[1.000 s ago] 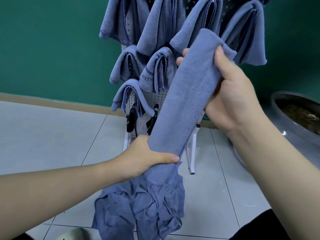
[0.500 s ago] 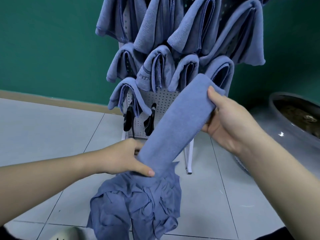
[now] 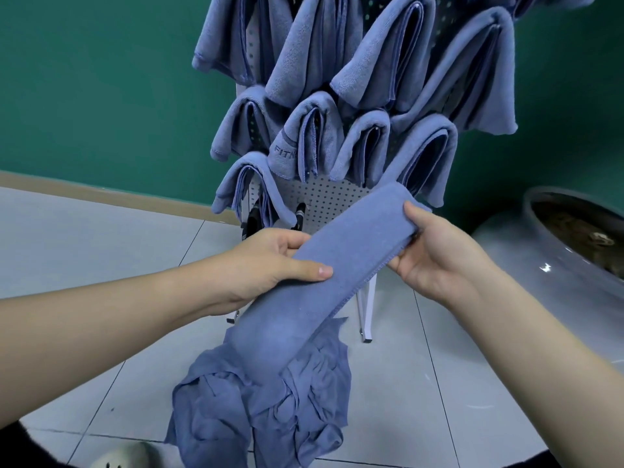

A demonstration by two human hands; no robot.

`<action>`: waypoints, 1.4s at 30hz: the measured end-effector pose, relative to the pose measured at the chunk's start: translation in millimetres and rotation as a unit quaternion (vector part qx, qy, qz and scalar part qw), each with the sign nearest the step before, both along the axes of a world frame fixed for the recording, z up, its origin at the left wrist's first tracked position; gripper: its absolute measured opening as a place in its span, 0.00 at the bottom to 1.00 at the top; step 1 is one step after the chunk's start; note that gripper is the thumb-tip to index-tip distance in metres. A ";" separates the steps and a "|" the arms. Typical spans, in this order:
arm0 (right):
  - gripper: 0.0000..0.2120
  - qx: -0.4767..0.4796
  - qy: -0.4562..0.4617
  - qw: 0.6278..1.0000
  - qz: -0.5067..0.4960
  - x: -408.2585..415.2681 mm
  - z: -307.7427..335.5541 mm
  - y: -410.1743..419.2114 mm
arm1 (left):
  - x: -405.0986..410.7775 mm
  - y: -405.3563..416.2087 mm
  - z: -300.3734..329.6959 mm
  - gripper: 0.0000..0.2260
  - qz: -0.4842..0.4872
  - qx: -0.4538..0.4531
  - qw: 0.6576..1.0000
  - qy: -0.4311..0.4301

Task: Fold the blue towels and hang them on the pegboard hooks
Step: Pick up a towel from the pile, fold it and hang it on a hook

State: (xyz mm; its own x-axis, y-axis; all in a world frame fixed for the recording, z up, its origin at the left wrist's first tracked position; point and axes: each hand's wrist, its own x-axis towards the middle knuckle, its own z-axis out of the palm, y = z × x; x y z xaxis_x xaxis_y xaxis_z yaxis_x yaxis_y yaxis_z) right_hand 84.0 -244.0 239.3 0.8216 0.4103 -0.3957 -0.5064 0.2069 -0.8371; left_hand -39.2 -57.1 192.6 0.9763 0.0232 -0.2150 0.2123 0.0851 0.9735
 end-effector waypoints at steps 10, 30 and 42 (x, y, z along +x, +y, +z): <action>0.09 -0.172 -0.123 0.977 0.013 9.9 -10.7 -1.7 | -4.6 23.1 28.0 0.19 0.045 -0.018 0.997 -0.054; 0.32 -0.220 -0.656 0.721 0.040 -41.1 -19.0 37.3 | -12.0 20.5 48.4 0.16 0.101 -0.004 0.991 -0.085; 0.19 -0.347 -0.488 0.801 0.007 -48.7 -22.7 46.5 | -26.5 -18.8 19.5 0.24 0.131 0.382 0.893 -0.201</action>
